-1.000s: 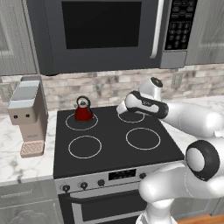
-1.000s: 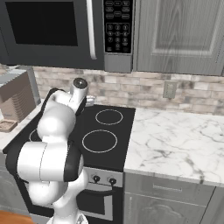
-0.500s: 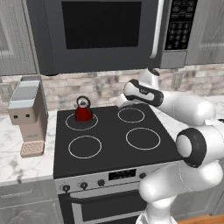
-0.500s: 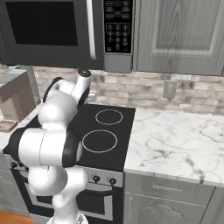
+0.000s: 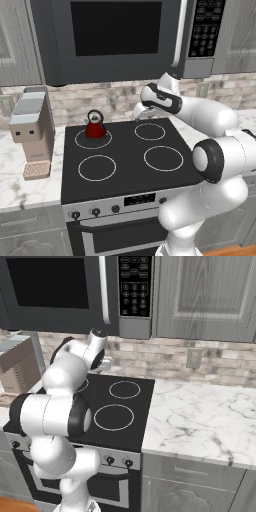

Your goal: The kettle is done boiling. Turn off the stove, then wait for 300 timesteps before moving the kettle to the dining table.

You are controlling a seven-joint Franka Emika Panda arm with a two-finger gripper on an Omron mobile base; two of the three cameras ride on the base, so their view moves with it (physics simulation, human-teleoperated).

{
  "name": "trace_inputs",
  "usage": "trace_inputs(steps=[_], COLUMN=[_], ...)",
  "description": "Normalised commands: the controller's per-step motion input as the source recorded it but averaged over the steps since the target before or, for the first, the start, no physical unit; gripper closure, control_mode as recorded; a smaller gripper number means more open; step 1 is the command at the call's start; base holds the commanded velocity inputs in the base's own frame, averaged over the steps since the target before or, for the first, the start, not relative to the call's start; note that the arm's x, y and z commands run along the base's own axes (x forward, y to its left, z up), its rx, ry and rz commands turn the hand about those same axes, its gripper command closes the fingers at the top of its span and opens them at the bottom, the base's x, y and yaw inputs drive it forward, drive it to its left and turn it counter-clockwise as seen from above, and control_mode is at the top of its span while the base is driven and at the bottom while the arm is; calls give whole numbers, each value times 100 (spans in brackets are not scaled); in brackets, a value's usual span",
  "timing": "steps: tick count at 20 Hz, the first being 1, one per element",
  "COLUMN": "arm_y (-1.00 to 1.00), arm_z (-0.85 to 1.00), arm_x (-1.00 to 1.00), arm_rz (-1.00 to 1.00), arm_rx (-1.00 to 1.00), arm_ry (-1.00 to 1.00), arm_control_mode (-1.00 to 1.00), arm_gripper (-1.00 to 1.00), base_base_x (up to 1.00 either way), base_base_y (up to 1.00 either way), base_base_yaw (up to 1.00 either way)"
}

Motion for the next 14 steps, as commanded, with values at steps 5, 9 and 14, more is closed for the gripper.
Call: trace_inputs(steps=[5,9,14], arm_y=[0,0,0], arm_z=[0,0,0], arm_x=[0,0,0], arm_rz=[0,0,0], arm_rx=[0,0,0], arm_ry=[0,0,0], arm_control_mode=[-100,-100,-100], arm_gripper=[-100,-100,-100], base_base_x=[0,0,0], base_base_y=[0,0,0], base_base_yaw=[0,0,0])
